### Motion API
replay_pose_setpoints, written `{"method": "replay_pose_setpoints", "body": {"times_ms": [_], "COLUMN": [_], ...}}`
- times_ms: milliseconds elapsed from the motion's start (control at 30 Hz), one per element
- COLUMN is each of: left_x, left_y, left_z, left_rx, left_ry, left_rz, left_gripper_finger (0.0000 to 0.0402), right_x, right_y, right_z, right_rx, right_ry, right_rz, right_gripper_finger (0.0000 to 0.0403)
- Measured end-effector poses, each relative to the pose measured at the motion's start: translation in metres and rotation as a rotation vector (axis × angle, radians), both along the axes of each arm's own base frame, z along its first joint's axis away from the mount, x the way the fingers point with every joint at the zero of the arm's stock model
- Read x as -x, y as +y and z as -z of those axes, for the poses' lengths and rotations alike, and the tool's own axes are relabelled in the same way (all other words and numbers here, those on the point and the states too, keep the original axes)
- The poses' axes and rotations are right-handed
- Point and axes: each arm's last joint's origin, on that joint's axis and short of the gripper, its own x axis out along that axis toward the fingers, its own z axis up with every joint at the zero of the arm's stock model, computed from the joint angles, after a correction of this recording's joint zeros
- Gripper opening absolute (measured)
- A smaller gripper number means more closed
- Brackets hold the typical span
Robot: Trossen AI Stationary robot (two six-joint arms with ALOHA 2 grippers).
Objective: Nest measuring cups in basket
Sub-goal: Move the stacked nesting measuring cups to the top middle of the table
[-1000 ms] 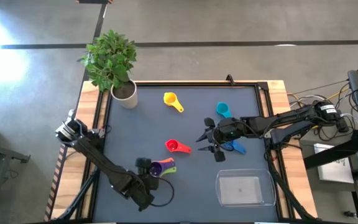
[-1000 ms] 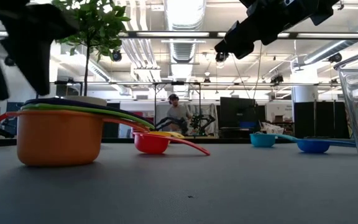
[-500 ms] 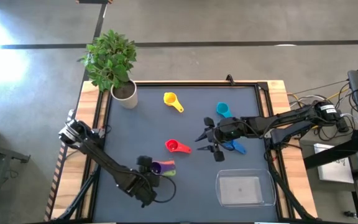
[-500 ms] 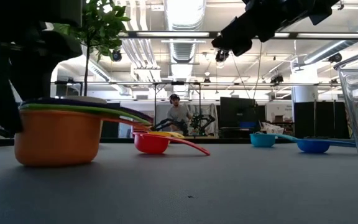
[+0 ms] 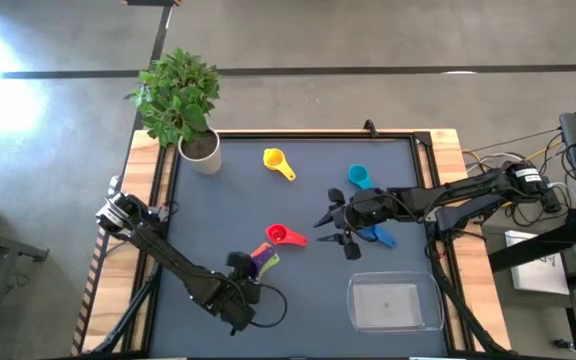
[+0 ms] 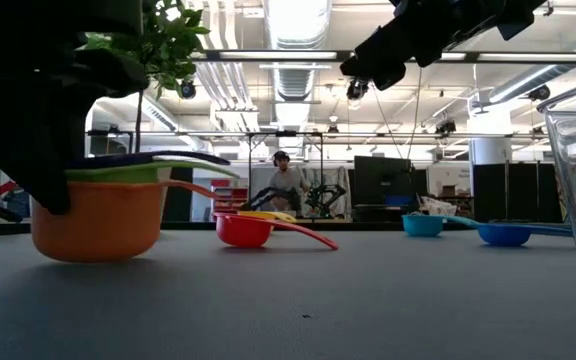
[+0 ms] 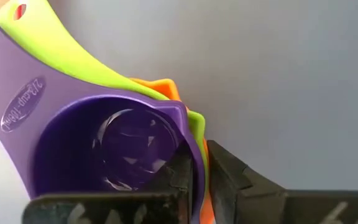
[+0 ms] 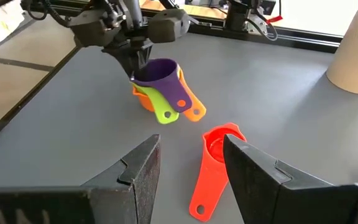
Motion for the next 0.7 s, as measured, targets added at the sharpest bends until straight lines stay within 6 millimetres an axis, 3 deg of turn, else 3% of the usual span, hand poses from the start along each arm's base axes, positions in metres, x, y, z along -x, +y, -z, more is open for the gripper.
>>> {"method": "replay_pose_setpoints", "body": {"times_ms": [300, 700], "left_x": [-0.015, -0.029], "left_y": [0.008, 0.017], "left_z": [-0.002, -0.020], "left_rx": [0.111, 0.185], "left_ry": [0.006, -0.112], "left_rz": [0.036, 0.096], "left_gripper_finger": [0.0008, 0.0008], "right_x": [-0.012, -0.061], "right_y": [0.008, 0.032], "right_z": [0.012, 0.017], "right_rx": [-0.046, 0.051], "right_ry": [0.026, 0.171], "right_rz": [-0.109, -0.211], "right_gripper_finger": [0.0164, 0.0164]}}
